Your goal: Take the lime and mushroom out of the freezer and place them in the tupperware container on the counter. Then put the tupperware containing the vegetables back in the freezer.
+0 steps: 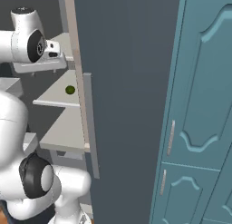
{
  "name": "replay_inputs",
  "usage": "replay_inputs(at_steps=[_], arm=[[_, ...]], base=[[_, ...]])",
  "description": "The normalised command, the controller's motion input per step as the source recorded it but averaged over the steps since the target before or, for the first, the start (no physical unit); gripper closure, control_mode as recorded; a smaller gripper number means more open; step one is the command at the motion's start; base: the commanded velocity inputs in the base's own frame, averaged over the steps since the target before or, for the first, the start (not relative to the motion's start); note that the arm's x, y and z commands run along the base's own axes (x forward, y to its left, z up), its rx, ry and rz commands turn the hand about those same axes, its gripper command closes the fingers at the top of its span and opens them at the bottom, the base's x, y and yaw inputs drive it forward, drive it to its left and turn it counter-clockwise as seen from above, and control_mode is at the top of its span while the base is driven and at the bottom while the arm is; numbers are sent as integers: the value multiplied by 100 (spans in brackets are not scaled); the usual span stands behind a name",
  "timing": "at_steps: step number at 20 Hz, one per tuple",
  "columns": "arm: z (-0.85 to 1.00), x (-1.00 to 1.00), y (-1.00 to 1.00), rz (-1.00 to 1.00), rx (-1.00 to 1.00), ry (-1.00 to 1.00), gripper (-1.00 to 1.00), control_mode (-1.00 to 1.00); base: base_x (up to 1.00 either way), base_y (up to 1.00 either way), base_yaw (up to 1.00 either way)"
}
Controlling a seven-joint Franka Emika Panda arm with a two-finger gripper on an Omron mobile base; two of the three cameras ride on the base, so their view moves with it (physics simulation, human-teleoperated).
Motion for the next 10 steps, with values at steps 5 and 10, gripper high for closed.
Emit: replay_inputs(at_steps=[5, 10], arm=[[-1, 0, 40, 20, 5, -53, -100, -100], [3, 5, 18, 20, 21, -19, -100, -100]], base=[[0, 0, 0], [0, 0, 0]])
